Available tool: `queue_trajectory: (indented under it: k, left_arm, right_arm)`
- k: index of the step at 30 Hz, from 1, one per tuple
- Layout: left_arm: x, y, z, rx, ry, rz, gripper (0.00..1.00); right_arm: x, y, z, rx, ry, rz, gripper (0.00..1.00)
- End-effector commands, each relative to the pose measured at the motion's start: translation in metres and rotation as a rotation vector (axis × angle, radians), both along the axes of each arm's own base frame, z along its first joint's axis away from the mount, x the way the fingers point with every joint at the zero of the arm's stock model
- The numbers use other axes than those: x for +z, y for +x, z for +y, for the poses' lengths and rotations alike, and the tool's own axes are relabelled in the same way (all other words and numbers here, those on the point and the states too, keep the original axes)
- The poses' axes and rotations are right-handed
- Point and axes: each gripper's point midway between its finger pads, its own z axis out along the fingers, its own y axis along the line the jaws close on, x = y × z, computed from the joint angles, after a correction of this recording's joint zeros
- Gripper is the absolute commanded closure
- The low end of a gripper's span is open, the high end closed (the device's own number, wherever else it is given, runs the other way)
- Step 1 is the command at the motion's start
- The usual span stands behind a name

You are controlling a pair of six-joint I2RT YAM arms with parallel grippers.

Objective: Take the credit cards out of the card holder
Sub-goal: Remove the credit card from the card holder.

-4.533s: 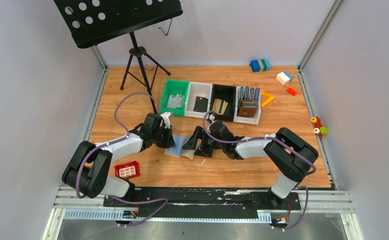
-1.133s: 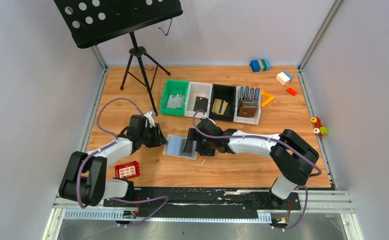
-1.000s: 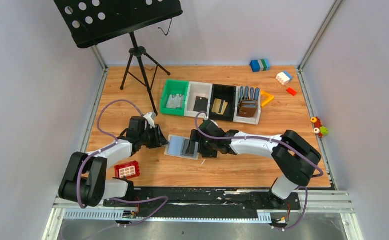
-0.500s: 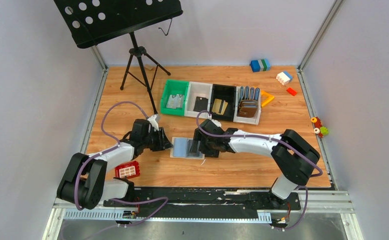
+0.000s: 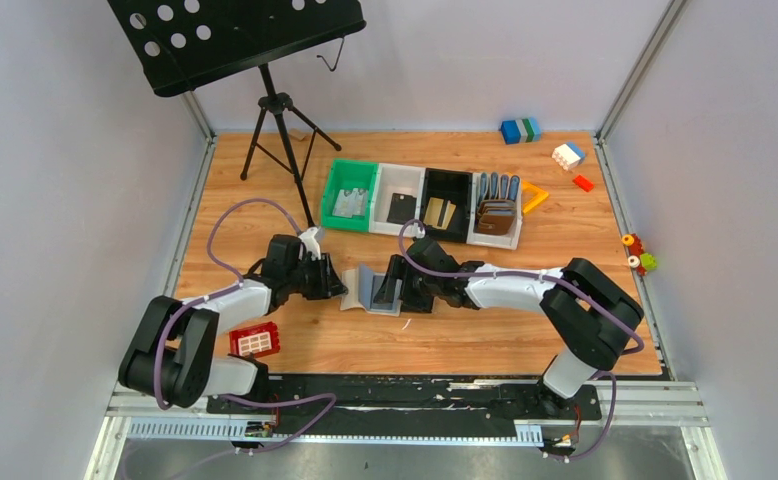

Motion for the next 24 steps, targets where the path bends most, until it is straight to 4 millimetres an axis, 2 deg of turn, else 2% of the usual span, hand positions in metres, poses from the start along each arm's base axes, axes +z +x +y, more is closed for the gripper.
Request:
queue_trajectory:
  k: [1, 3, 8, 14, 20, 24]
  left_arm:
    - [-0.018, -0.025, 0.009, -0.025, 0.066, 0.09, 0.6]
    - [-0.011, -0.023, 0.011, -0.004, 0.068, 0.069, 0.54]
    - [0.015, -0.017, 0.014, 0.048, 0.054, 0.003, 0.28]
    - [0.032, -0.015, 0.024, 0.116, 0.069, -0.049, 0.11]
    - [0.043, -0.011, 0.028, 0.136, 0.073, -0.099, 0.04]
    - [0.031, -0.01, 0.024, 0.095, 0.112, -0.06, 0.05]
  right_arm:
    - [0.006, 0.005, 0.008, 0.007, 0.044, -0.033, 0.29]
    - [0.002, 0.004, 0.001, 0.004, -0.005, -0.026, 0.31]
    - [0.001, 0.009, -0.012, -0.005, -0.118, -0.059, 0.33]
    - [0.004, 0.015, -0.018, -0.006, -0.203, -0.108, 0.34]
    - [0.011, 0.022, -0.027, 0.01, -0.259, -0.168, 0.3]
    - [0.009, 0.024, -0.026, 0.037, -0.297, -0.171, 0.29]
